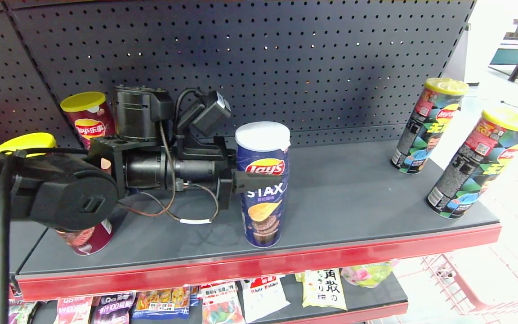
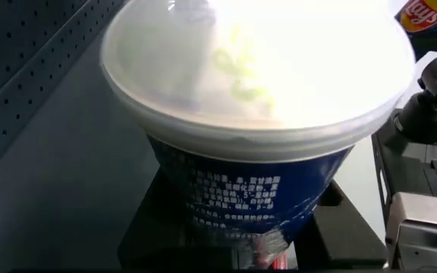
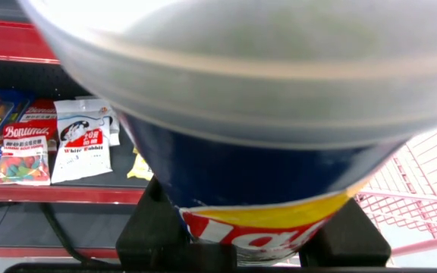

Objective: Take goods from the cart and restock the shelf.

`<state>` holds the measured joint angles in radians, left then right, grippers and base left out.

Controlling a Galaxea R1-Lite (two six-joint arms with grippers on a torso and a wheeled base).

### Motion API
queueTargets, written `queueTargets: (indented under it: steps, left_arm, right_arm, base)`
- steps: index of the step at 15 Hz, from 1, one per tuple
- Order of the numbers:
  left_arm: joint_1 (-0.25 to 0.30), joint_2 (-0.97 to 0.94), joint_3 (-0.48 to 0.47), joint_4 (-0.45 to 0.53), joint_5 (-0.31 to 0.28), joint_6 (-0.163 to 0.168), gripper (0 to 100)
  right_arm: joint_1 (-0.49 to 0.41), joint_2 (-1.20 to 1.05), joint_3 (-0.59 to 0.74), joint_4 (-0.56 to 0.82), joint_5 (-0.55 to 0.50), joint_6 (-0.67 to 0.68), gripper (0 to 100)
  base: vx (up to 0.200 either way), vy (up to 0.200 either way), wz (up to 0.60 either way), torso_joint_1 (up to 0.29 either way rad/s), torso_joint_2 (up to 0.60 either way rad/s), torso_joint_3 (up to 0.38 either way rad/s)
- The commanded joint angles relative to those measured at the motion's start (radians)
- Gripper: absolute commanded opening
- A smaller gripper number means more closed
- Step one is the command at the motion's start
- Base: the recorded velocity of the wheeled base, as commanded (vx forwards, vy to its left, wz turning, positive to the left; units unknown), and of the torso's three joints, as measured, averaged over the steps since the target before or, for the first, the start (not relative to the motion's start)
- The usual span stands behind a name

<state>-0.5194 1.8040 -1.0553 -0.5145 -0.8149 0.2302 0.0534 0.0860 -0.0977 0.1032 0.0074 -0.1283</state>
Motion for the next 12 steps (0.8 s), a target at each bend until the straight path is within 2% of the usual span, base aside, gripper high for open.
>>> queueTargets:
  steps: [1,6,12]
  left_arm:
    - [-0.001,-0.008,0.009,0.001,0.0,0.0,0]
    - [-0.014,-0.037,0.066,-0.001,0.008,-0.005,0]
    - [-0.014,-0.046,0.074,0.001,0.013,-0.006,0]
  right_arm:
    - [0.0,0.001,-0.001,0.001,0.0,-0.001,0]
    - [0.002,0.001,0.003,0.0,0.0,-0.001,0]
    - [0.002,0.003,0.006,0.001,0.0,-0.001,0]
  base:
    - [0.0,0.0,0.0,0.0,0.0,0.0]
    - [0.0,0.0,0.0,0.0,0.0,0.0]
    - [0.0,0.0,0.0,0.0,0.0,0.0]
